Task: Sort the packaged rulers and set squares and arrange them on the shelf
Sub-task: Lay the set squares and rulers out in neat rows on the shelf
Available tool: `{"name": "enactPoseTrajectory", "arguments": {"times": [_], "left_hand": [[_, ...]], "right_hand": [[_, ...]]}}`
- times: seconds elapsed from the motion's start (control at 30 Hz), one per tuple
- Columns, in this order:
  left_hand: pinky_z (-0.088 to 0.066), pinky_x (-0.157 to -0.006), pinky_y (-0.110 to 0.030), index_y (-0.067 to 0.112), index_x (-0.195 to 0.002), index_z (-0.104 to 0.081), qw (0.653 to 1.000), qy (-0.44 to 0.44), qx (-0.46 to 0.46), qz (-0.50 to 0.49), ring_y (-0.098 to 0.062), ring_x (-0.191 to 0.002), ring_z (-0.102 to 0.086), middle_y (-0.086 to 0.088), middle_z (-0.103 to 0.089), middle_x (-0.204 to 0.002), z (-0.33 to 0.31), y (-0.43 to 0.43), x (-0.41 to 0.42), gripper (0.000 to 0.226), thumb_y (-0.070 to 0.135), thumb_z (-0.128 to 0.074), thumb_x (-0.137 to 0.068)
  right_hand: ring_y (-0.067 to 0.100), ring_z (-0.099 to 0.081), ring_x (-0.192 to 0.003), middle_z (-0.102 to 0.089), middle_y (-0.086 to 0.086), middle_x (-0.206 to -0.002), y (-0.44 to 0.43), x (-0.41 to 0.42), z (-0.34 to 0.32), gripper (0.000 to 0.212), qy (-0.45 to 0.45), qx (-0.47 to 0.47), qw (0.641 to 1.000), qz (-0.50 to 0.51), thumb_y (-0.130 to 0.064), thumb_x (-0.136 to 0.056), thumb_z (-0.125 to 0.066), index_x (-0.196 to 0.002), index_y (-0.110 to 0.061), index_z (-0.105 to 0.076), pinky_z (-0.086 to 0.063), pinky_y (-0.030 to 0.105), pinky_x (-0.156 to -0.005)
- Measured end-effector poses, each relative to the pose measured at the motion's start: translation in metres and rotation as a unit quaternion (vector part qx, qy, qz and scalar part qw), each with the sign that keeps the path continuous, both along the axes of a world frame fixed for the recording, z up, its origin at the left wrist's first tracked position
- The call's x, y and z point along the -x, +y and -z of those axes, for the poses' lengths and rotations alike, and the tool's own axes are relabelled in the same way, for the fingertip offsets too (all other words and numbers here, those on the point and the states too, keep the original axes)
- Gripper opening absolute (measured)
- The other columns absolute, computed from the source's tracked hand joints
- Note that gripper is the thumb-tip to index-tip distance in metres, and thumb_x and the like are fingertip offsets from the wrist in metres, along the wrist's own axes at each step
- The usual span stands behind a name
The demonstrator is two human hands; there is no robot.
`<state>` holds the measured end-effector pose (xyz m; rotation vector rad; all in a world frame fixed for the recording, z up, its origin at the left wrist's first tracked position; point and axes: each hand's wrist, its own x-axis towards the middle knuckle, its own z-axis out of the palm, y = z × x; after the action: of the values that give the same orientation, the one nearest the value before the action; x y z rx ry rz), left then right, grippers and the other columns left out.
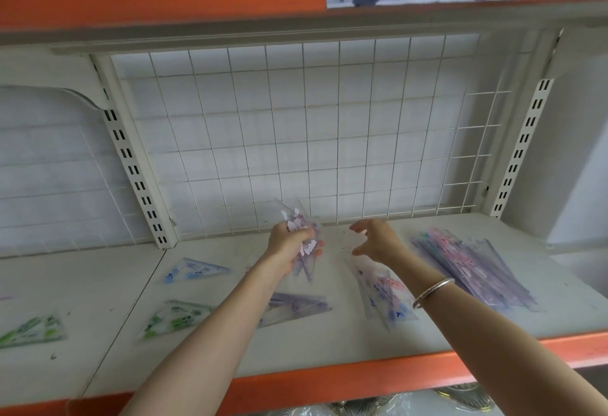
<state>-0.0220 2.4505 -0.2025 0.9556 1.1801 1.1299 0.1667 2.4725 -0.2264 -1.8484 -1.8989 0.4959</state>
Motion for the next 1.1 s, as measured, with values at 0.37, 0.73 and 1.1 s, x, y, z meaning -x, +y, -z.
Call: {"name": "enactPoseTrajectory", "arguments": {"times": [0.37,0.73,1.1], "left_hand": [[-0.054,-0.082,-0.053,0.006,-0.076,-0.070,0.983,0.158,-0.083,-0.054,-0.029,-0.081,-0.067,-0.011,-0.069,-0.076,0.005,0.005,-0.005,0.006,0.001,-0.074,-0.076],[-0.046,-0.061,-0.026,0.005,-0.071,-0.064,0.978,0.177,-0.097,-0.057,-0.018,-0.064,-0.058,-0.006,-0.061,-0.067,0.003,0.003,-0.012,0.012,-0.002,-0.073,-0.074],[-0.048,-0.062,-0.024,0.002,-0.089,-0.069,0.979,0.175,-0.091,-0.053,-0.018,-0.070,-0.063,-0.007,-0.068,-0.079,0.000,-0.002,-0.004,0.013,0.001,-0.071,-0.076]], "right_hand": [[0.010,-0.053,-0.086,-0.066,0.004,-0.113,-0.008,-0.008,-0.006,0.051,-0.003,0.038,0.997,-0.062,-0.018,-0.067,-0.084,-0.115,-0.013,-0.066,-0.039,0.016,-0.076],[0.013,-0.055,-0.088,-0.065,0.000,-0.110,-0.035,-0.015,-0.015,0.054,-0.048,0.087,0.989,-0.105,-0.017,-0.063,-0.086,-0.113,-0.016,-0.066,-0.039,0.020,-0.075],[0.021,-0.058,-0.110,-0.063,0.006,-0.121,-0.019,-0.006,-0.016,0.053,-0.050,0.060,0.995,-0.062,-0.004,-0.071,-0.078,-0.121,-0.011,-0.062,-0.042,0.022,-0.087]]}}
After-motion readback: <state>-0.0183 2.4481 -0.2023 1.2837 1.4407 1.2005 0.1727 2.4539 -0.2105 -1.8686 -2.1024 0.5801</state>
